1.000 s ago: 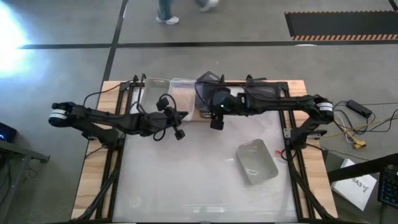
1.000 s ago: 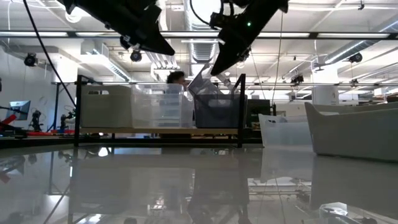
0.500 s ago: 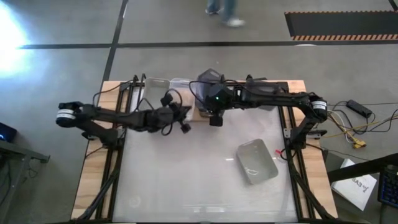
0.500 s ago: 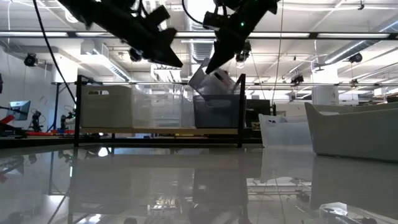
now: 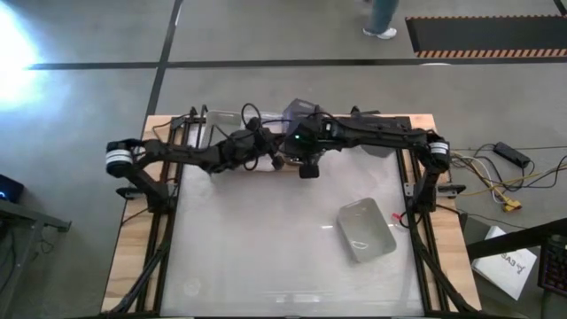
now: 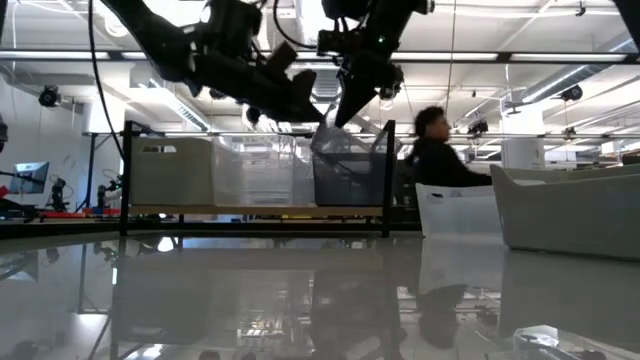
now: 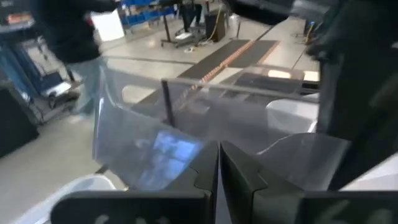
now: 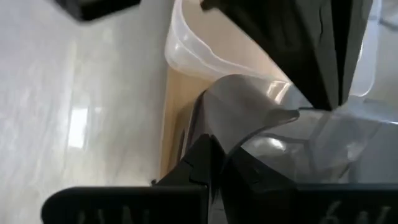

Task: Stack baskets on shelf by color
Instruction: Stack the bottom black bin on top of the black bin on the shelf

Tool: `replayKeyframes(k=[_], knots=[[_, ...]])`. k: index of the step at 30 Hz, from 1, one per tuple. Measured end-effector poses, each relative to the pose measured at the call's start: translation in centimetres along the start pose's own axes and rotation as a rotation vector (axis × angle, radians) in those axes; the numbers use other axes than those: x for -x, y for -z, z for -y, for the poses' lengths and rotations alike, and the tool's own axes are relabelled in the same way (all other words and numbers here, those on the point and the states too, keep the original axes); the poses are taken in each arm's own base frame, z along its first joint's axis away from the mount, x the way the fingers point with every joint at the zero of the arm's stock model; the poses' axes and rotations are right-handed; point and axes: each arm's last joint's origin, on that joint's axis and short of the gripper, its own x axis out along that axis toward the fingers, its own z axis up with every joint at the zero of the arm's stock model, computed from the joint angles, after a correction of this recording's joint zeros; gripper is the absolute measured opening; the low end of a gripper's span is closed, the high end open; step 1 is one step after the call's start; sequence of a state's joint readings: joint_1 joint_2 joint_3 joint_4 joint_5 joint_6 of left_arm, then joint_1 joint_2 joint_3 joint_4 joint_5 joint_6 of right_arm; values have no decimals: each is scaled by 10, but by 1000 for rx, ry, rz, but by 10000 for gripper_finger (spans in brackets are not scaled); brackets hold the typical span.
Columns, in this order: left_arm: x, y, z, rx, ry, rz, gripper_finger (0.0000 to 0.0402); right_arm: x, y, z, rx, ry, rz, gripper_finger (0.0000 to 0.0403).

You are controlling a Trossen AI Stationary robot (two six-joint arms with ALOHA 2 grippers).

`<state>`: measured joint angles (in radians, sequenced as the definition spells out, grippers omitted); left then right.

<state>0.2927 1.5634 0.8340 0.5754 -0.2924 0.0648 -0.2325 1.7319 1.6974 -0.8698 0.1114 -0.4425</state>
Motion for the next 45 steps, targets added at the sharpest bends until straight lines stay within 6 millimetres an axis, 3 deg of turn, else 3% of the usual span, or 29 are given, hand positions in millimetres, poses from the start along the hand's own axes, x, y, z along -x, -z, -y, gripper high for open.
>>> replayKeyframes(k=[7, 17, 21, 26, 31, 37, 40, 45], knots=[[-16, 19, -3, -8, -23, -67, 3, -4, -10, 5, 11, -14, -103, 9], [-16, 28, -4, -25, -19, -130, 3, -28, -22, 8, 46, -61, -214, 16], [-6, 31, -5, -24, -3, -148, 3, -40, -25, 8, 73, -62, -220, 44], [20, 11, -12, -4, 1, -137, 3, -42, -26, 9, 90, -64, -222, 101], [49, -10, -21, -3, -8, -129, 3, -21, -31, 14, 112, -46, -169, 140], [83, -14, -29, 14, -10, -64, 3, 31, -28, 20, -15, -93, -20, 147], [97, -9, -31, 22, -6, -39, 3, 55, -10, 26, -174, -111, 9, 133], [112, 4, -33, 27, 0, -27, 3, 66, 44, 36, -477, 70, -7, 88]])
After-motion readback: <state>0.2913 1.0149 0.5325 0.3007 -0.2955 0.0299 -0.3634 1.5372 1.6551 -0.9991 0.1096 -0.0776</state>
